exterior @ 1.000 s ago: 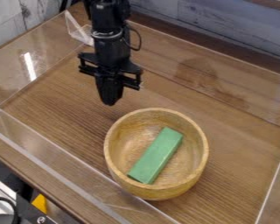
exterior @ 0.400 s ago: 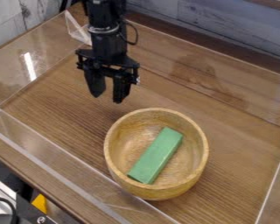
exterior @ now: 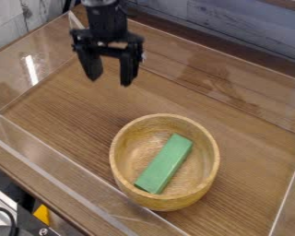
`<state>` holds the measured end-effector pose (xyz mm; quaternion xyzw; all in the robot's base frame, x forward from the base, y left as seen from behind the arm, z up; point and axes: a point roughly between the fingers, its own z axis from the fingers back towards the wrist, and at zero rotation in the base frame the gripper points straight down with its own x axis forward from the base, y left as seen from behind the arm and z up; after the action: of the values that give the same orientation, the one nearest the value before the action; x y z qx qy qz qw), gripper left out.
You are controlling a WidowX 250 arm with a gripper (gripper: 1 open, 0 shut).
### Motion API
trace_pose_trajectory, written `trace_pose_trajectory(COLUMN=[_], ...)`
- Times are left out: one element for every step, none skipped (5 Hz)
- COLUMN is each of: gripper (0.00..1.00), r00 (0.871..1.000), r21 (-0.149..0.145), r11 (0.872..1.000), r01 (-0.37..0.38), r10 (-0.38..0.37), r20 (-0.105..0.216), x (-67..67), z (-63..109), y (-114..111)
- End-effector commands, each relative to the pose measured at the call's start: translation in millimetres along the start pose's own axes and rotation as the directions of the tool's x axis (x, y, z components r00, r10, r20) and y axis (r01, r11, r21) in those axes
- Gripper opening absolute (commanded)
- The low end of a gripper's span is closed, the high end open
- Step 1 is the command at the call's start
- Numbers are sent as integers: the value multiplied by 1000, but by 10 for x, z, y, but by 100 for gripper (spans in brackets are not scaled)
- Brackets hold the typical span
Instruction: Put the green block in the brown bowl
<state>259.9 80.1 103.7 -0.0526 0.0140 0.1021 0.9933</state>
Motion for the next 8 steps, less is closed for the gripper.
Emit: trace_pose_trajectory(gripper=[100, 100, 100, 100, 100, 100, 100, 100], r00=[996, 994, 991, 991, 988, 987, 987, 988], r21=[11, 15, 23, 34, 40, 43, 45, 53], r11=[999, 999, 998, 999, 998, 998, 998, 998], r01=[39, 49, 64, 14, -40, -48, -53, 24], r10=[-39, -50, -66, -18, 34, 41, 45, -32], r20=[81, 100, 112, 131, 147, 153, 155, 150], x=[59, -34, -135, 6, 140, 158, 168, 166], z=[288, 370, 406, 405, 397, 338, 284, 219], y=[-79, -102, -131, -126, -118, -100, -78, -11])
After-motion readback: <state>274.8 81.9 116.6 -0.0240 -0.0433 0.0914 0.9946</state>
